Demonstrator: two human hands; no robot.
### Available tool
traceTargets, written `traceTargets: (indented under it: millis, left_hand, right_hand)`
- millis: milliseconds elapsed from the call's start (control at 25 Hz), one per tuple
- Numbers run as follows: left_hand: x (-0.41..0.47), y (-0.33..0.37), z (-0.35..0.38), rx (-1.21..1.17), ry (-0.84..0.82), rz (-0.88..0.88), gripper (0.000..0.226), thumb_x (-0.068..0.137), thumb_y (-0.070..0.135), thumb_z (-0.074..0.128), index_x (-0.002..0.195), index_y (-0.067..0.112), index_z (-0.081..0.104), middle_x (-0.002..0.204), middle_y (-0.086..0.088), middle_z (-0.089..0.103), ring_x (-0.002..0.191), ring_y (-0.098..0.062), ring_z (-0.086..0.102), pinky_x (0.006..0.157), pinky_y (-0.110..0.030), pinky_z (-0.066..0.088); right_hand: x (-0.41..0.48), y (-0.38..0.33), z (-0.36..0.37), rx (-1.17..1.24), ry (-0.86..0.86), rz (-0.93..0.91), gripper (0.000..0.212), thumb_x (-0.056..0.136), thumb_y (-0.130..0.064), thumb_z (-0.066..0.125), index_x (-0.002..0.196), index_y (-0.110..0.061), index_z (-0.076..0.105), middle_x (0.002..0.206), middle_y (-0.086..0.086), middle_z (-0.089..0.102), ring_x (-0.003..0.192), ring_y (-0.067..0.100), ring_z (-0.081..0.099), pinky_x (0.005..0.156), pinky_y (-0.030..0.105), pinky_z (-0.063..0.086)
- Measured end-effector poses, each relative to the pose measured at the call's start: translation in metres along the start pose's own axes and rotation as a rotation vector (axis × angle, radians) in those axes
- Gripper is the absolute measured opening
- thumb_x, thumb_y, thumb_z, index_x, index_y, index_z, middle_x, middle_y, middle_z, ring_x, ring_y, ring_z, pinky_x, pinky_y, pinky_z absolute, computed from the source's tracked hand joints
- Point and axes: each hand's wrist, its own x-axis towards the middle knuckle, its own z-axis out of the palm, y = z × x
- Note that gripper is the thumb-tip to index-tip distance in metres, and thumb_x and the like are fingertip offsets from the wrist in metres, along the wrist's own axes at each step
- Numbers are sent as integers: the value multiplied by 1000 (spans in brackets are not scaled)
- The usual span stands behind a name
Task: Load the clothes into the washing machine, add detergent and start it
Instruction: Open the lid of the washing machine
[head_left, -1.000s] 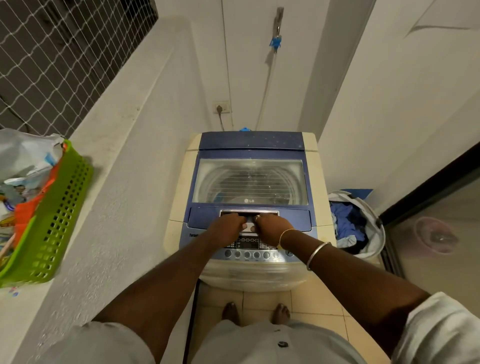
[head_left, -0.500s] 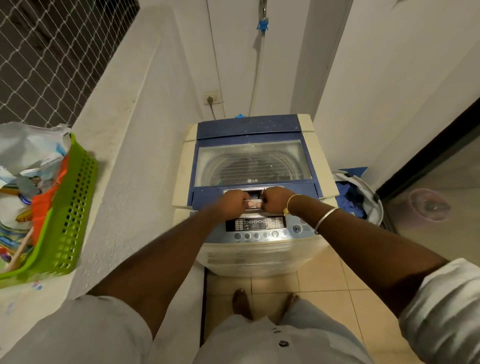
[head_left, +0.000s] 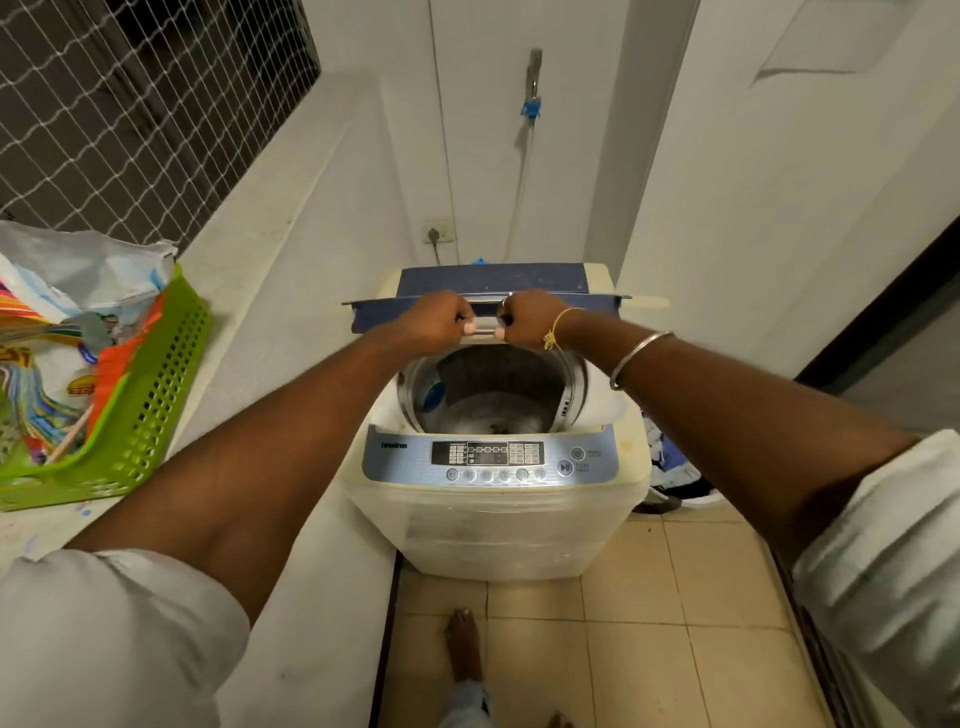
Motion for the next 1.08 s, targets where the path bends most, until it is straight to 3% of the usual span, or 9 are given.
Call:
traceTargets:
  millis: [80, 200, 320, 480, 600, 840, 1080]
  left_hand:
    - [5, -1, -2, 31, 49, -7, 15, 93, 15, 60, 105, 15, 68, 103, -4, 68, 92, -19, 61, 82, -32, 49]
    - [11, -5, 0, 42, 133, 6, 12, 94, 19, 57, 105, 19, 63, 97, -1, 63, 83, -12, 56, 73, -27, 47]
    - [27, -8, 1, 105, 237, 38, 15, 90, 17, 62, 106, 15, 63, 103, -6, 65, 91, -22, 62, 82, -40, 54]
    - [50, -9, 1, 112, 326, -4, 25, 88, 12, 67, 112, 18, 62, 107, -4, 66, 95, -22, 63, 87, -40, 56]
    - [77, -12, -4, 134, 388, 23, 26, 87, 14, 72, 111, 19, 64, 108, -3, 67, 96, -21, 64, 89, -37, 56]
    - [129, -22, -18, 133, 480, 72, 15, 84, 16, 75, 96, 16, 66, 96, -3, 69, 89, -21, 65, 80, -38, 55]
    - [173, -33, -11, 135, 533, 87, 20, 89, 18, 70, 108, 15, 66, 105, -5, 70, 95, -21, 66, 89, -36, 54]
  right_hand:
    - [9, 1, -6, -5, 24, -9, 19, 90, -28, 64, 104, -15, 64, 91, 3, 61, 87, 20, 58, 74, 27, 44]
    - [19, 5, -8, -24, 107, -32, 14, 89, -29, 65, 98, -19, 62, 89, 0, 60, 87, 19, 58, 75, 27, 42]
    - [30, 8, -8, -54, 206, -3, 12, 87, -26, 67, 95, -19, 62, 86, -1, 60, 83, 19, 58, 73, 27, 43]
    - [48, 12, -7, -92, 332, -8, 27, 84, -21, 70, 110, -15, 67, 98, 5, 66, 84, 21, 59, 83, 33, 52]
    - [69, 18, -15, -193, 413, -25, 29, 83, -20, 70, 112, -15, 68, 104, 7, 67, 91, 26, 63, 82, 36, 53]
    - [120, 28, -34, -258, 453, 23, 23, 87, -23, 69, 109, -15, 70, 105, 8, 69, 95, 29, 64, 82, 39, 54]
    - [158, 40, -36, -229, 481, 94, 21, 92, -21, 64, 110, -8, 69, 102, 12, 69, 93, 27, 65, 83, 36, 52]
